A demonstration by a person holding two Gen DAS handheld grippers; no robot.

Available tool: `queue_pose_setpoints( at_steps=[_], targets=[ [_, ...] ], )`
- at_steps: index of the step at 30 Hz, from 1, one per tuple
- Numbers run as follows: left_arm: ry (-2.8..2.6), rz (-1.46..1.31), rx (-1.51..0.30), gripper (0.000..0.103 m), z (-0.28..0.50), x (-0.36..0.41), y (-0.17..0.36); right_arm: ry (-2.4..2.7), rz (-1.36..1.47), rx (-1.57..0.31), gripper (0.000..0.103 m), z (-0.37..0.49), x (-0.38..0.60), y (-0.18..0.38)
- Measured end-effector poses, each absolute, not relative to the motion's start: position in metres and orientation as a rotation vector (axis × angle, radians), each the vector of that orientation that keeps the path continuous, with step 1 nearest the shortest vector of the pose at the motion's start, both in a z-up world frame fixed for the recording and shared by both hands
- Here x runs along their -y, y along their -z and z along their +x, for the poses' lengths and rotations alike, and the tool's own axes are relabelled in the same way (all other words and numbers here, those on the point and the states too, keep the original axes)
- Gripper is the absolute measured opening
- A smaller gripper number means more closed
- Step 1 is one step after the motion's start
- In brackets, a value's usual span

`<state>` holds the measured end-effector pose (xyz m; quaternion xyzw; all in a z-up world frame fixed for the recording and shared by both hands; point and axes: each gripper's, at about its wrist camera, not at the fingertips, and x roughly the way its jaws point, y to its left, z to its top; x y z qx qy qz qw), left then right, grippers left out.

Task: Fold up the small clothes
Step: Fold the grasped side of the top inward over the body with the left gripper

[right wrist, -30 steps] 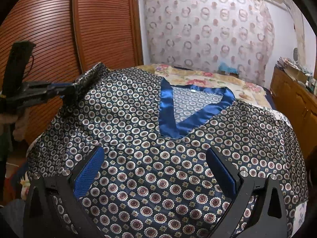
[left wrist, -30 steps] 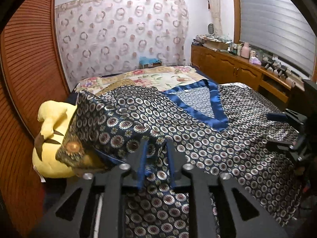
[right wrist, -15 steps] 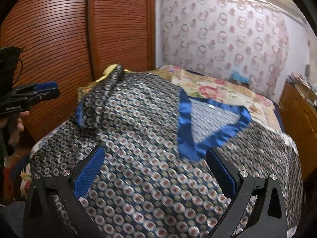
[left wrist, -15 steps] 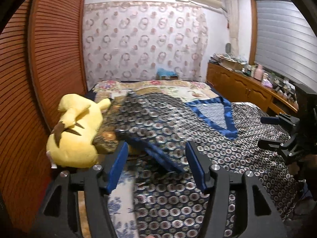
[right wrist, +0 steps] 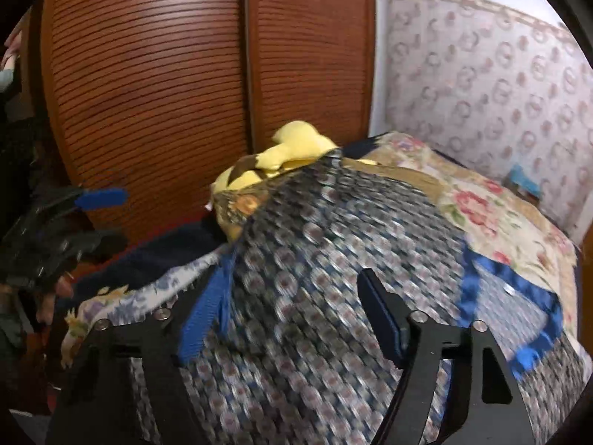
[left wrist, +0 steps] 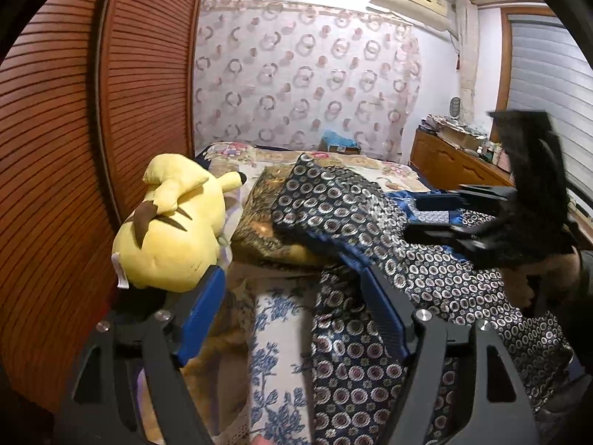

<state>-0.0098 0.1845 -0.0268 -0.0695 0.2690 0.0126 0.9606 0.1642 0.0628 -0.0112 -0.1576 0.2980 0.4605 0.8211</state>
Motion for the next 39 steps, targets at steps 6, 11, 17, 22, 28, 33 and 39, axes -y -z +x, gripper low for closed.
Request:
queue_pose_setpoints(
  at_steps=[6, 11, 17, 22, 28, 33, 39],
  targets=[
    [-0.039, -0.155, -0.561, 0.076, -0.015, -0.191, 0.038, -1.042, -0.391, -0.688, 0.064, 0.178, -0.117, 0.025],
    [-0.032, -0.169, -0.570, 0.076, -0.015, -0.193, 0.045, -1.012, -0.479, -0.728, 0.061, 0.184, -0.145, 0.044],
    [-0.020, -0.169, -0.582, 0.076, -0.013, -0.187, 0.050, -0.962, -0.510, -0.726, 0.032, 0.193, -0.146, 0.053],
    [-0.011, -0.170, -0.587, 0.076, -0.010, -0.183, 0.051, -0.890, -0.423, -0.692, 0.018, 0.203, -0.123, 0.042],
    [0.003, -0.164, -0.591, 0.076, -0.005, -0.176, 0.051, -0.788, -0.320, -0.687, 0.020, 0.220, -0.086, 0.029],
    [0.014, -0.156, -0.603, 0.076, 0.001, -0.168, 0.054, -0.718, -0.290, -0.683, 0.024, 0.230, -0.061, 0.025],
    [0.025, -0.150, -0.618, 0.076, 0.006, -0.158, 0.057, -0.703, -0.267, -0.689, 0.033, 0.230, -0.032, 0.024]
  ],
)
